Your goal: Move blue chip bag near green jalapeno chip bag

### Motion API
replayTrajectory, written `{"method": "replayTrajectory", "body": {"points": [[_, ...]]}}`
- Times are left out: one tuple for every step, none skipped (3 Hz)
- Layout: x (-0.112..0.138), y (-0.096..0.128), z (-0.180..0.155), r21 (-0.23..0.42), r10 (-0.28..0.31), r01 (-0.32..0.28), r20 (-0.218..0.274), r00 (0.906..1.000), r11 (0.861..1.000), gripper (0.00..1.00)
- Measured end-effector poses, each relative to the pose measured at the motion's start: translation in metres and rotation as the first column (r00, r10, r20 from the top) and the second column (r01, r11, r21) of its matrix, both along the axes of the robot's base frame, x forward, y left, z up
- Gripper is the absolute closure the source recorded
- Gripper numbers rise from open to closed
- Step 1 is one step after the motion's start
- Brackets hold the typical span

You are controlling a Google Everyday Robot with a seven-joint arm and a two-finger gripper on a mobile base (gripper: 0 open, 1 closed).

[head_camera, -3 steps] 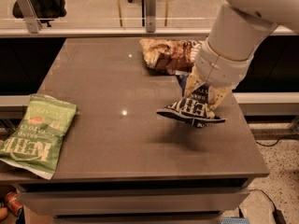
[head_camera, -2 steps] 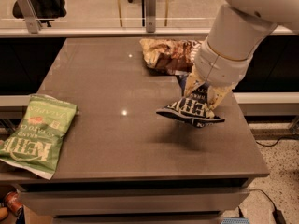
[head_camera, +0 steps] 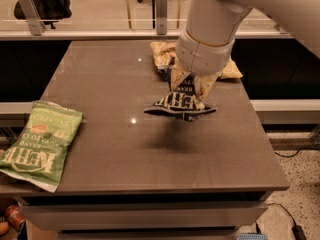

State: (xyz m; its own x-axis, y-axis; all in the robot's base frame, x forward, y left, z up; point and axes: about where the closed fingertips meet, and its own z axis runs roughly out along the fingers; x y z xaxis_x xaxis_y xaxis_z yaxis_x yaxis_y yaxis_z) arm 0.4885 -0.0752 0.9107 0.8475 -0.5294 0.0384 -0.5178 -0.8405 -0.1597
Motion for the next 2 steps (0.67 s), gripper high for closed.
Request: {"method": "replayTrajectory", "body": {"points": [[0.019,0.037,0.012,-0.028,0.093,-0.093,0.026,0.9953,0.995,1.0],[0.036,0.08,0.016,-0.055,0.179,-0.176,0.046,0.9828,0.983,1.0]]}}
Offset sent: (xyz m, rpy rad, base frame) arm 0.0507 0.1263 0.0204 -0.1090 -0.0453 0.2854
